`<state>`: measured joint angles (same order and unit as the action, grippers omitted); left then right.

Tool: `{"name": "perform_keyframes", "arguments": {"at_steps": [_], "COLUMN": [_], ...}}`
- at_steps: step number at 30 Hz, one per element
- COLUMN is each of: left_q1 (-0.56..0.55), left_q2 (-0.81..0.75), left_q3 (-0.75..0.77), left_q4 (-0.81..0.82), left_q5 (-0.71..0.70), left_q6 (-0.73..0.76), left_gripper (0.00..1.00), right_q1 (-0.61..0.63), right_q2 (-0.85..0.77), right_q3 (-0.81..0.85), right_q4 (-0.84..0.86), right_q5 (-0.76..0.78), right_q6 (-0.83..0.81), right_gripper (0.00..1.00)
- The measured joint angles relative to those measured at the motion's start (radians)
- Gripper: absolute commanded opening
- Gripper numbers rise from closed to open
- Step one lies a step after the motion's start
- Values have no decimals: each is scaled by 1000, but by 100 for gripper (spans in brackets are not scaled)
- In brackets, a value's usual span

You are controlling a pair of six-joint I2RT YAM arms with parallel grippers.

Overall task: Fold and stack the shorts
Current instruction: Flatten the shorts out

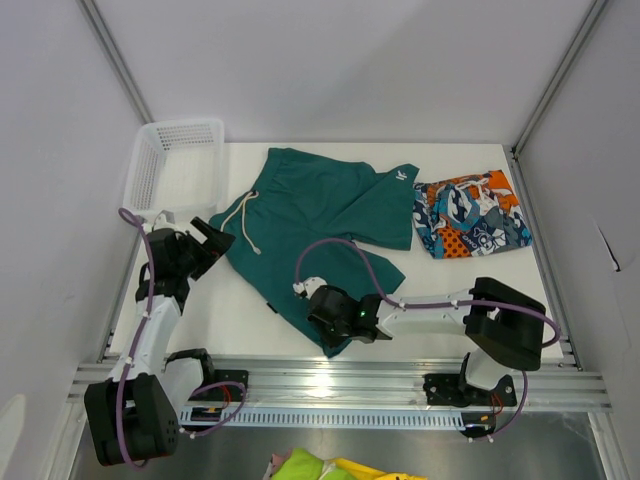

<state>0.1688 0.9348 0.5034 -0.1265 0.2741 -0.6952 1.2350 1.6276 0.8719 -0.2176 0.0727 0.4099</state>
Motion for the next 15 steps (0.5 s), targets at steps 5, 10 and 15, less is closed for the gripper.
{"name": "perform_keyframes", "arguments": {"at_steps": [5,10,15], "left_q1": [1,1,1], "left_q2": [0,0,1], "left_q3": [0,0,-1], "left_q4": [0,0,0], "left_q5": [0,0,0], "left_q6": [2,8,8], "left_gripper": [99,99,99], "right_q1": [-2,9,27], "right_q2": [18,18,-20], "right_q3": [6,10,-12], "right_q4": [-14,-31,-71], "right_q5": [-2,-5,-10], "right_q6": [0,-1,3], "right_gripper": [0,4,45]}}
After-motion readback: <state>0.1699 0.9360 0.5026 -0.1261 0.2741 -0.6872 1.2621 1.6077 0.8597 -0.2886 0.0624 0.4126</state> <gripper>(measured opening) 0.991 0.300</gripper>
